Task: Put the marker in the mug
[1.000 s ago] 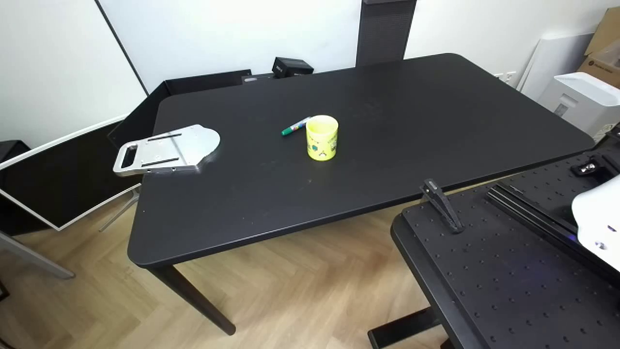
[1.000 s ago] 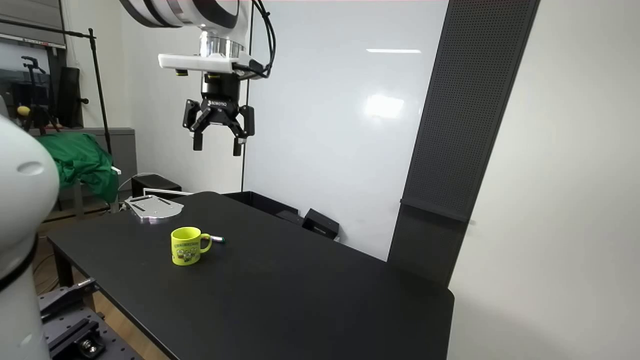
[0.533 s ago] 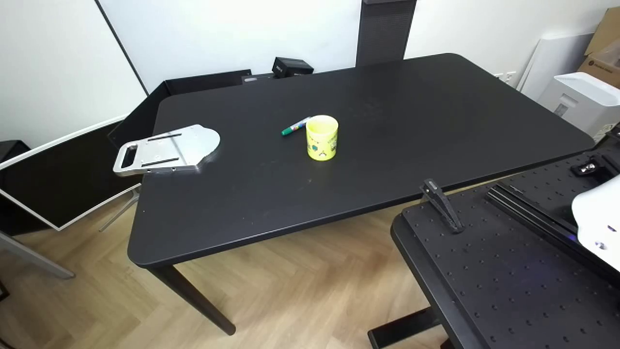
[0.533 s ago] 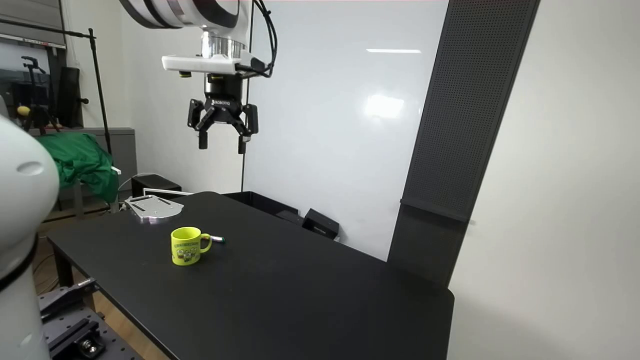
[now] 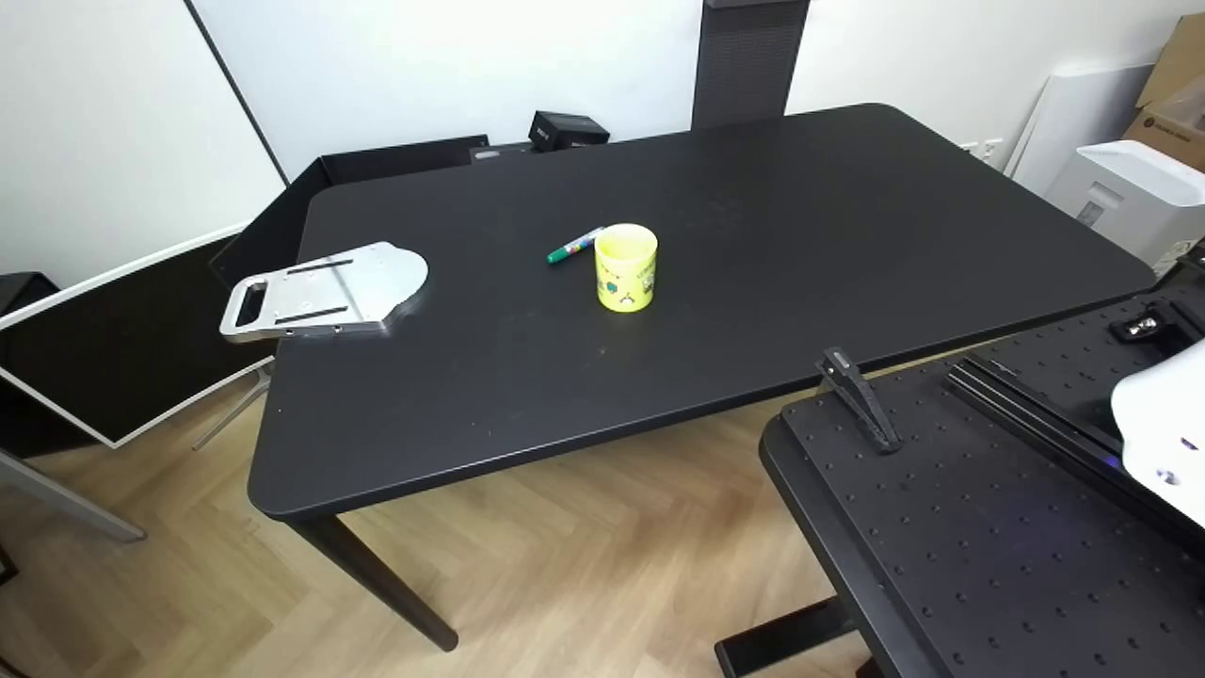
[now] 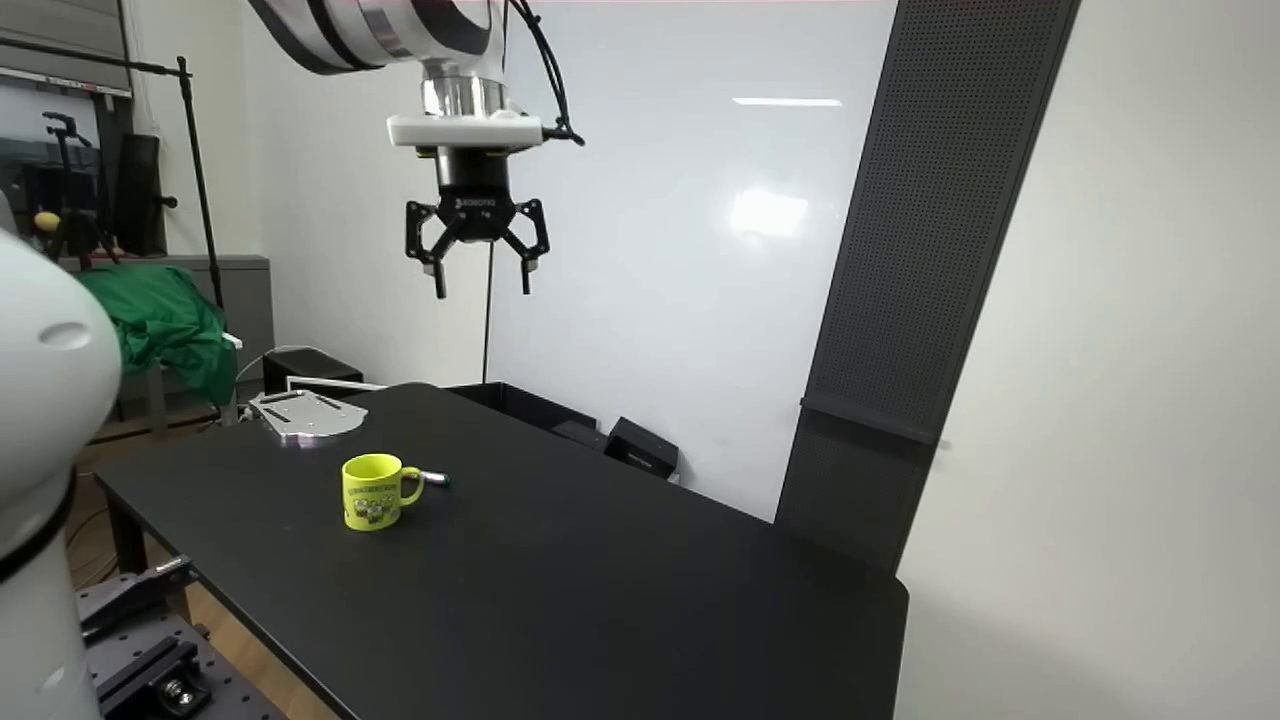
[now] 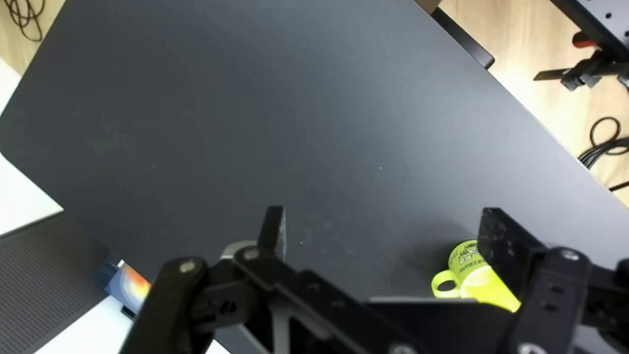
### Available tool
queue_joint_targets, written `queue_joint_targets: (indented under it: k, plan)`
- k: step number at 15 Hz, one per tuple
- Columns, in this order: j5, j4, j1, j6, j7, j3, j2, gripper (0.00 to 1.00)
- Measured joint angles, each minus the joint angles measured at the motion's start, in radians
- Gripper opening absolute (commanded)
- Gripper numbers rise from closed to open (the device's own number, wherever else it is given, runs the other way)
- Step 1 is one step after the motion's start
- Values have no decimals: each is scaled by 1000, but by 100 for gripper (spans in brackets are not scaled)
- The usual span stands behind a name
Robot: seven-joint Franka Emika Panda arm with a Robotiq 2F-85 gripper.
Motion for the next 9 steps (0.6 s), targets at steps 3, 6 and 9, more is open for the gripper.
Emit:
queue_joint_targets:
  k: [3,6,9]
  plan:
    - [-27,54,9,16,-157,-9,54,100]
    - [-49,117,25,45,-302,-10,114,100]
    - [-60,181,44,88,-434,0,184,100]
